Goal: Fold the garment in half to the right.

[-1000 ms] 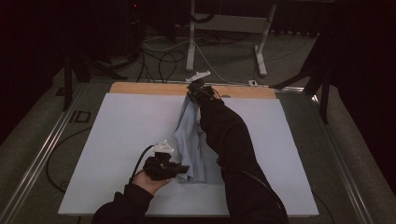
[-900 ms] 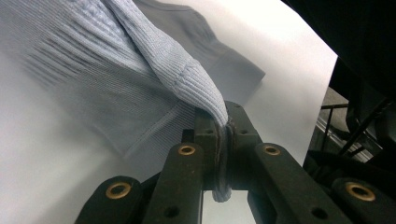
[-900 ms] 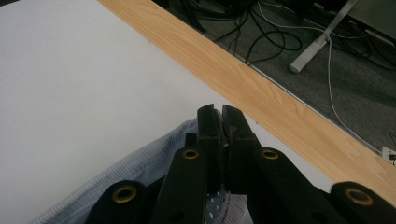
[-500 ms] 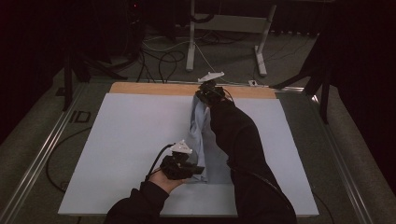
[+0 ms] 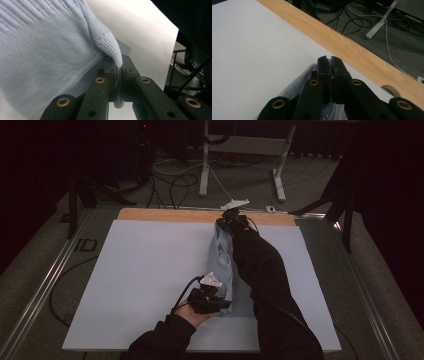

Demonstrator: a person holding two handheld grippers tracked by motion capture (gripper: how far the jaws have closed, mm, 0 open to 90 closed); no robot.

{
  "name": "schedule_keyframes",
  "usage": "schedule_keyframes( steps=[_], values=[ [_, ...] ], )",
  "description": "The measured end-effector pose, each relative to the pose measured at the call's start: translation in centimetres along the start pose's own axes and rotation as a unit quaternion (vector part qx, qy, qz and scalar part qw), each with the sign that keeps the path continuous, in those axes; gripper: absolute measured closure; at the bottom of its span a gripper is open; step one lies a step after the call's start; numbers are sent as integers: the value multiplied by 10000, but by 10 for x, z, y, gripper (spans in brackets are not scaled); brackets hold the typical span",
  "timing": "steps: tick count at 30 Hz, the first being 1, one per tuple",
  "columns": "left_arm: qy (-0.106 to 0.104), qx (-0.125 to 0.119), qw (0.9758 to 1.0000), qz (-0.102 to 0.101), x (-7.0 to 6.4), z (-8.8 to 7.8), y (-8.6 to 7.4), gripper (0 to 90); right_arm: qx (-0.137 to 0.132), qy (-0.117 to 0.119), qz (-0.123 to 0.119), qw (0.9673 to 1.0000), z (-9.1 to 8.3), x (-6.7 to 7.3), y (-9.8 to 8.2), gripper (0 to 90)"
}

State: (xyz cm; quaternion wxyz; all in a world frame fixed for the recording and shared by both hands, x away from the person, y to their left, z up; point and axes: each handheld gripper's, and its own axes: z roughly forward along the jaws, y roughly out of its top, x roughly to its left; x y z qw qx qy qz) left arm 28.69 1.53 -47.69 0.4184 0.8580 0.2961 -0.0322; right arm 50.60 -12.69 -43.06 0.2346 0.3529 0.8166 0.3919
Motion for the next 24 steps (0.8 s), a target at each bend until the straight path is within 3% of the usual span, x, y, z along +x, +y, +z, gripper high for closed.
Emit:
schedule_keyframes(
  steps=[24],
  values=[
    [299,233,9993,-73,-3,44,2,860,84,315,183,9993,24,-19,-38,873]
  ],
)
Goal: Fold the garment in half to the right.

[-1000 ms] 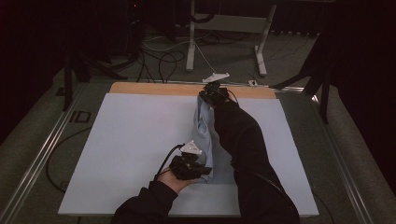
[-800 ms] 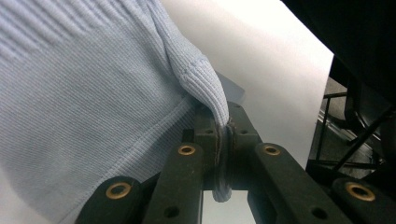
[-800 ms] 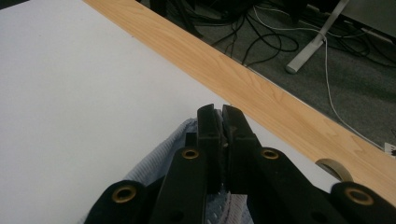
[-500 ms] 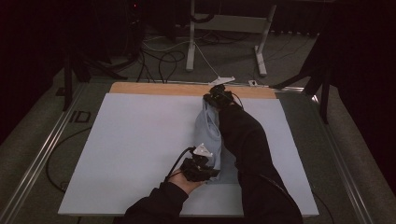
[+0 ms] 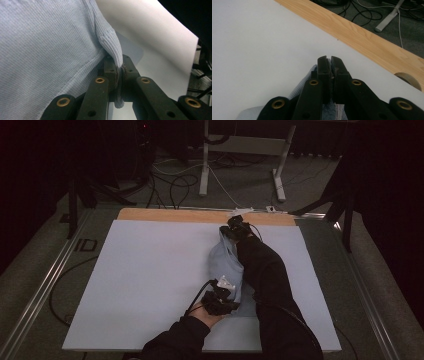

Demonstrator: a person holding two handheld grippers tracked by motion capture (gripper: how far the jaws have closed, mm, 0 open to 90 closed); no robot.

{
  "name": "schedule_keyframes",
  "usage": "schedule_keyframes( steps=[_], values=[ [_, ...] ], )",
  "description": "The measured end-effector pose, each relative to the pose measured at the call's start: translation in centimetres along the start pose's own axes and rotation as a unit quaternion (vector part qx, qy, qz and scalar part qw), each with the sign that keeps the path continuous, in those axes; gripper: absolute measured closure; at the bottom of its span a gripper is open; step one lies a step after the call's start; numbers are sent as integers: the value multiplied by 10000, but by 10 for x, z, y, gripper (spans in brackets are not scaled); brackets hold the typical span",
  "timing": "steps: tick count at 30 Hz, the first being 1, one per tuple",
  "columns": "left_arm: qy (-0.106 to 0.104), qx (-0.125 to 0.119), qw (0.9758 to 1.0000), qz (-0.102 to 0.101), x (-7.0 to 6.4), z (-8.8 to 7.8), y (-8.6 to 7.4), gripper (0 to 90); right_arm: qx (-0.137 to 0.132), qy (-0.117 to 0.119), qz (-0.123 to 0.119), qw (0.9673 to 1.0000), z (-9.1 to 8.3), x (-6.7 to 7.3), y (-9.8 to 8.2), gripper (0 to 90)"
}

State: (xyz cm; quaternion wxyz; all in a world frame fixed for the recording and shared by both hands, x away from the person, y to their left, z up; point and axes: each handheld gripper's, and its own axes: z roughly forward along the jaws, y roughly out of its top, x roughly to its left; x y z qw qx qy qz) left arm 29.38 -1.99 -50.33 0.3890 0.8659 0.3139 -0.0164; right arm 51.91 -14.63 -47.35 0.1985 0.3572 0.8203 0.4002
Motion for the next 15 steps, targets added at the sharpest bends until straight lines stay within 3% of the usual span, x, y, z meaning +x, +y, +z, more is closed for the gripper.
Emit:
schedule_keyframes(
  steps=[11,15],
  values=[
    [16,23,10000,-64,1,11,0,861,103,51,87,9999,7,-7,-13,865],
    [12,39,10000,-91,2,14,1,860,191,73,151,9997,5,-11,-14,818]
  ],
)
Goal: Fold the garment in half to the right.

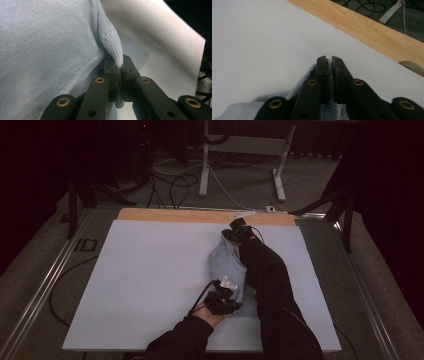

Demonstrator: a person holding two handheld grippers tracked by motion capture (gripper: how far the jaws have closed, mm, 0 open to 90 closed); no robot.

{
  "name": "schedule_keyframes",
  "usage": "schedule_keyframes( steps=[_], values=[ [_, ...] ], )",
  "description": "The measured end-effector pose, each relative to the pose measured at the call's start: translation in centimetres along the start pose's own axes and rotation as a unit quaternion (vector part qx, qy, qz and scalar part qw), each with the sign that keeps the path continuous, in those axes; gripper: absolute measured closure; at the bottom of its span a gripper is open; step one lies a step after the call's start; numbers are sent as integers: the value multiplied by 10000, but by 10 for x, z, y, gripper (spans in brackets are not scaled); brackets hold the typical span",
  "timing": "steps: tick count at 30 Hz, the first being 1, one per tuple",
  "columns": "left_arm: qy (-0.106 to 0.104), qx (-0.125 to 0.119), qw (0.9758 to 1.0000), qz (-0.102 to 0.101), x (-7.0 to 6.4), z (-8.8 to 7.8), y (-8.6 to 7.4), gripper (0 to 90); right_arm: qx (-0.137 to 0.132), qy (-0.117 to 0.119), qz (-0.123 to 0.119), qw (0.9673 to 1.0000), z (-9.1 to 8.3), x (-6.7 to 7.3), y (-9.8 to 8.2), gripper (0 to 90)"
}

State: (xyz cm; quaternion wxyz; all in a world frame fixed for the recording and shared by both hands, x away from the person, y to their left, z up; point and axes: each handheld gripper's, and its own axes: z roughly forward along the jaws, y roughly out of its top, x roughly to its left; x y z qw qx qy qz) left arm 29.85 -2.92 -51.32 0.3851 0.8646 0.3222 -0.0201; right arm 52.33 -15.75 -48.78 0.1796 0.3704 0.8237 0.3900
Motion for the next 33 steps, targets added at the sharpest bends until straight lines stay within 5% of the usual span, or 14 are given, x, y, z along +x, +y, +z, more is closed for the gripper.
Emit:
schedule_keyframes(
  steps=[10,14,22,33],
  values=[
    [36,47,10000,-37,1,7,2,860,-165,-31,59,9998,-24,-12,3,589],
    [41,48,10000,-40,-1,10,5,859,-196,-96,97,9997,-34,-12,6,567],
    [61,-69,9999,46,-10,10,11,856,-240,178,-68,9995,-49,-1,7,572],
    [89,-116,9998,121,-15,14,17,841,-261,361,-33,9990,-75,-3,-5,431]
  ],
)
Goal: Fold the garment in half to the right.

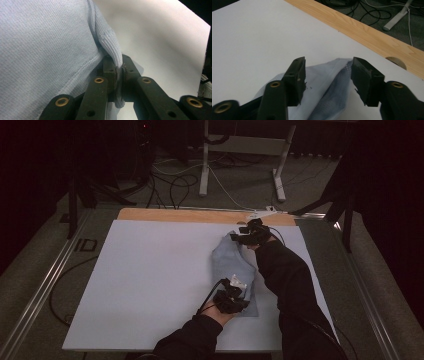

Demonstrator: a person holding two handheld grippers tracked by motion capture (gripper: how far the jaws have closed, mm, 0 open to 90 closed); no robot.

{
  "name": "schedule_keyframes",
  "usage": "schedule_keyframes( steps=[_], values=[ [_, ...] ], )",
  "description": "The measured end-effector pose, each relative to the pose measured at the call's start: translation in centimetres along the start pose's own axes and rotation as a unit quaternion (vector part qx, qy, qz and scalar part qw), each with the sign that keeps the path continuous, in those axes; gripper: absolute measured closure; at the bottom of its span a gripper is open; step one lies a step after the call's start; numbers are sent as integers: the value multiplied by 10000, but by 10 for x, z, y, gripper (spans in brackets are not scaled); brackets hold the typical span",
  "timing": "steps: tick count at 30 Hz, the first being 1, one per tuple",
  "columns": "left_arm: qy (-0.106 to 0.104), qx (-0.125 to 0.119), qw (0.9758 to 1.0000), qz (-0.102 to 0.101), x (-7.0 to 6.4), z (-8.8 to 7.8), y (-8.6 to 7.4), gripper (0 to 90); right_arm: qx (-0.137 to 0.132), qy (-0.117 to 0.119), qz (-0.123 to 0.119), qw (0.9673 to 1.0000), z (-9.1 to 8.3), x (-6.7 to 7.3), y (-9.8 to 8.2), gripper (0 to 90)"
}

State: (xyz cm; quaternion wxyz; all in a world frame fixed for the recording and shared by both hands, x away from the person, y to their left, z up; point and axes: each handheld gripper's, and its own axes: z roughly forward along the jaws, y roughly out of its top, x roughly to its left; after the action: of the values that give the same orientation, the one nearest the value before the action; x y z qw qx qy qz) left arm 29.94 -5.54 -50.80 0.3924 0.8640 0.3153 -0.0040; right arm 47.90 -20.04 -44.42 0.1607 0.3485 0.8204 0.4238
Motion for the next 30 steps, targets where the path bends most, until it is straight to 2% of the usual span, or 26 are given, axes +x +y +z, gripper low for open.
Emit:
schedule_keyframes(
  steps=[3,7,11,14,16,23,30],
  values=[
    [-126,51,9999,90,-4,1,2,783,8,57,33,10000,-3,1,-3,406],
    [-93,139,9996,244,-11,5,4,771,-68,59,98,9999,-5,3,-6,398],
    [-42,217,9993,297,-15,10,3,772,-178,81,157,9997,-10,5,-8,382],
    [55,381,9986,353,-16,13,3,846,-227,53,139,9996,-13,7,-10,384],
    [77,448,9983,374,-17,14,5,856,-226,33,120,9997,-13,7,-11,384],
    [101,337,9987,373,-23,15,12,857,-225,42,147,9996,-11,8,-14,385],
    [92,333,9986,392,-24,26,8,854,-270,73,180,9994,-11,9,-15,386]
  ],
)
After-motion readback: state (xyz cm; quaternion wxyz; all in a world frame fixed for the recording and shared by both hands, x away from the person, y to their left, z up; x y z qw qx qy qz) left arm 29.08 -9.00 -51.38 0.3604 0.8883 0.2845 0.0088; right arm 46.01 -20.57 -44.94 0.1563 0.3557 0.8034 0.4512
